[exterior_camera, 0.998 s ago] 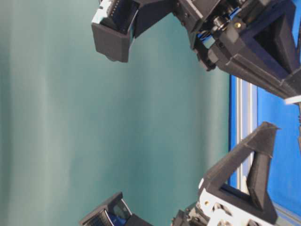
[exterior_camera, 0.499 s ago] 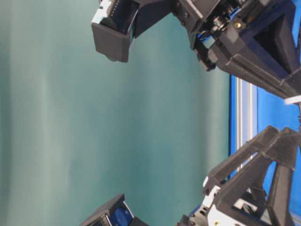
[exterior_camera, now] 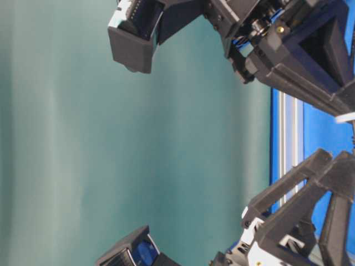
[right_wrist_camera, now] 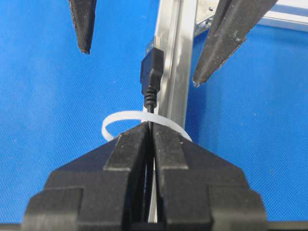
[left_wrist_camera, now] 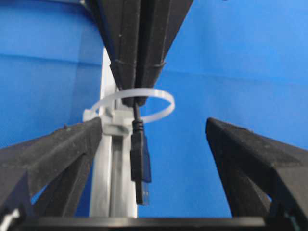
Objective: Insert the wire through the string loop located in the center.
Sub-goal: 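Move the open left gripper to the plug emerging from the loop, then close the left gripper on the plug and open the right gripper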
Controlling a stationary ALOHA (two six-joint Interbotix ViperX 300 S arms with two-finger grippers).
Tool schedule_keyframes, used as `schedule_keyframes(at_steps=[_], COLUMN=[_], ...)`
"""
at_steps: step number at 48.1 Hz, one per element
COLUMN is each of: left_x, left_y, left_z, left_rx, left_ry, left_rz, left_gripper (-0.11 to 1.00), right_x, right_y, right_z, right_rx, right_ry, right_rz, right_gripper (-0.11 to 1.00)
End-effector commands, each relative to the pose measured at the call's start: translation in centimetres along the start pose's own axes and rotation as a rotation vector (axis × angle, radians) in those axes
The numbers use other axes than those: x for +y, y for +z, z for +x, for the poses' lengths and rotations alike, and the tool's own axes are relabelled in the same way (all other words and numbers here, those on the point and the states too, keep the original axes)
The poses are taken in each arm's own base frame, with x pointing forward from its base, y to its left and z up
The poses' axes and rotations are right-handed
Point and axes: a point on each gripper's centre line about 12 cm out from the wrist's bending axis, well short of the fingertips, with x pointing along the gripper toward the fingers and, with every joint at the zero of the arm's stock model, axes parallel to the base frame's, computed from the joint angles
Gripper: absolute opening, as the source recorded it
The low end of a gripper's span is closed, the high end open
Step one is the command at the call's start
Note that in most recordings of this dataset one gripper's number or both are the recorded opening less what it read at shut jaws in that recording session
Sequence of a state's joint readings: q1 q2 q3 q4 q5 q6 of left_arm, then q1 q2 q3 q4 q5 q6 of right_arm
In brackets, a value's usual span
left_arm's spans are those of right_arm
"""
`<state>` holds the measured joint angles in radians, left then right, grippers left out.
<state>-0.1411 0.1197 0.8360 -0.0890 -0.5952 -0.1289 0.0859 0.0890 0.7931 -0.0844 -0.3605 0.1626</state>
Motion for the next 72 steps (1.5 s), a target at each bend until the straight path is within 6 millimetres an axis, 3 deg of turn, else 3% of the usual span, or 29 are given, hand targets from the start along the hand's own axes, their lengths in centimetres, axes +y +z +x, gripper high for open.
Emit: schedule_keyframes(at_steps=[1,8,20,72], left_x=[-0.3,-0.1,0.0,0.0], left_y=[0.8,-0.5,-1.0,-1.0], left_z=[0.2,0.8,1.1,1.0], left_rx=[-0.025,0.011,0.023,0.023], left_ry=[-0.007,0.0,0.003,0.003], left_rz=[-0.001,0.001,0.001,0.001], left_gripper=[0.91,0.91,0.91,0.9], right_x=[0.1,0.2,0.1,0.2], right_y=[0.9,1.0,0.9,1.0], right_z=[-0.1,-0.1,-0.1,-0.2], right_rx=[-0.029,-0.032,-0.029,-0.032], right_ry=[0.004,0.004,0.004,0.005], right_rz=[-0.003,-0.003,-0.003,-0.004], right_gripper=[-0.02,-0.02,-0.02,-0.02])
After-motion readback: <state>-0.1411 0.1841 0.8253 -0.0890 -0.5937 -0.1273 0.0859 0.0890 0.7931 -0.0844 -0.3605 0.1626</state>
